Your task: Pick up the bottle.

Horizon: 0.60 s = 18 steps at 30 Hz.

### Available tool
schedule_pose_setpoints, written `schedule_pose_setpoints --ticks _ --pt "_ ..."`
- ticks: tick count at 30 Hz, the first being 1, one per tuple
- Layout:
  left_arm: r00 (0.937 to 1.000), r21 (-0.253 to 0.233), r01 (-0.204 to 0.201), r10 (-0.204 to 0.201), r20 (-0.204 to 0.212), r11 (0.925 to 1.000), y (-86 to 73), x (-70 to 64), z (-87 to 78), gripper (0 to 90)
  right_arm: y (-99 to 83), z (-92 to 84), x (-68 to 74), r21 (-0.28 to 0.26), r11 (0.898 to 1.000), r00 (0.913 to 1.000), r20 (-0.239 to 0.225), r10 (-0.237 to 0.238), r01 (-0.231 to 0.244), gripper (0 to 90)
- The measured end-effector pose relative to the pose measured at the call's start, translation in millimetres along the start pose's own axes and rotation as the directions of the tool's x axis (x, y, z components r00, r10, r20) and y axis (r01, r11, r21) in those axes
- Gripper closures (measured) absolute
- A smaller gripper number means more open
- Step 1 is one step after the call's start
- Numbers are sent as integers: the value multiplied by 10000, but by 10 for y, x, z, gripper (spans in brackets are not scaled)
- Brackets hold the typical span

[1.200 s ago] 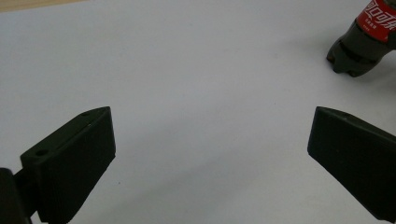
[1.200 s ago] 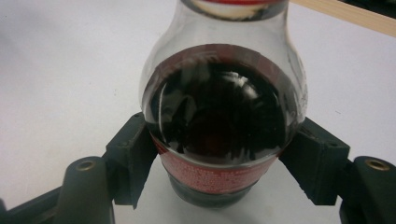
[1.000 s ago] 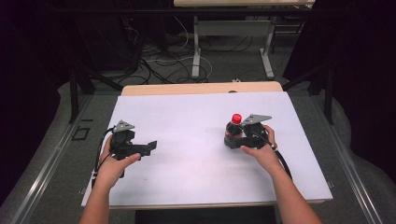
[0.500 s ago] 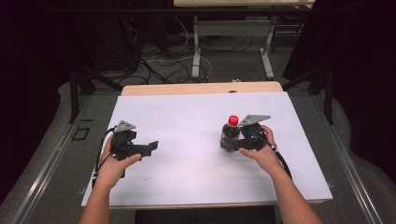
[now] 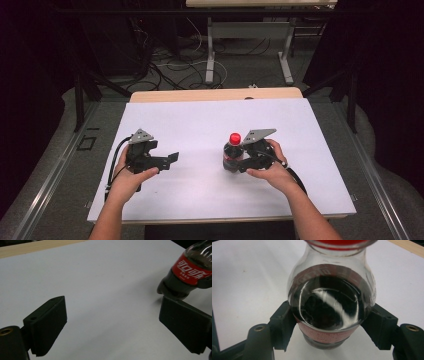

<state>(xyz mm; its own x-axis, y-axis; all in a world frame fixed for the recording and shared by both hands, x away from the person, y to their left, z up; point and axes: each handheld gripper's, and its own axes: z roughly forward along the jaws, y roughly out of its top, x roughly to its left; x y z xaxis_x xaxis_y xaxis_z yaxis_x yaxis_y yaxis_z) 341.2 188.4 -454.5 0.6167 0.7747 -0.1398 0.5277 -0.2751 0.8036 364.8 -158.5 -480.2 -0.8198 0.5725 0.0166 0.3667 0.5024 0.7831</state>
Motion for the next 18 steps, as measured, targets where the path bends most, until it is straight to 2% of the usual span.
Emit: schedule_pose_setpoints --ticks 4,6,9,11,14,18 --pt "9979 -84 -475 478 441 9988 48 -123 3 112 -4 45 78 238 9996 9995 -275 -165 172 313" --pt "9959 -155 -589 598 677 9981 73 -196 5 125 -3 57 103 445 9985 9986 -447 -291 311 313" --pt "9920 -292 -823 847 937 9962 112 -306 27 151 -3 75 150 354 9990 9978 -615 -264 286 313" --pt "9867 -266 -1022 1047 1242 9944 138 -375 49 156 5 82 179 360 9984 9968 -683 -411 436 313" --pt "9797 -286 -1324 1352 1482 9908 181 -457 85 164 19 87 225 476 9974 9952 -833 -509 550 313" --pt "9751 -423 -1294 1349 1760 9907 269 -523 120 188 25 109 279 363 9958 9931 -857 -804 838 313"
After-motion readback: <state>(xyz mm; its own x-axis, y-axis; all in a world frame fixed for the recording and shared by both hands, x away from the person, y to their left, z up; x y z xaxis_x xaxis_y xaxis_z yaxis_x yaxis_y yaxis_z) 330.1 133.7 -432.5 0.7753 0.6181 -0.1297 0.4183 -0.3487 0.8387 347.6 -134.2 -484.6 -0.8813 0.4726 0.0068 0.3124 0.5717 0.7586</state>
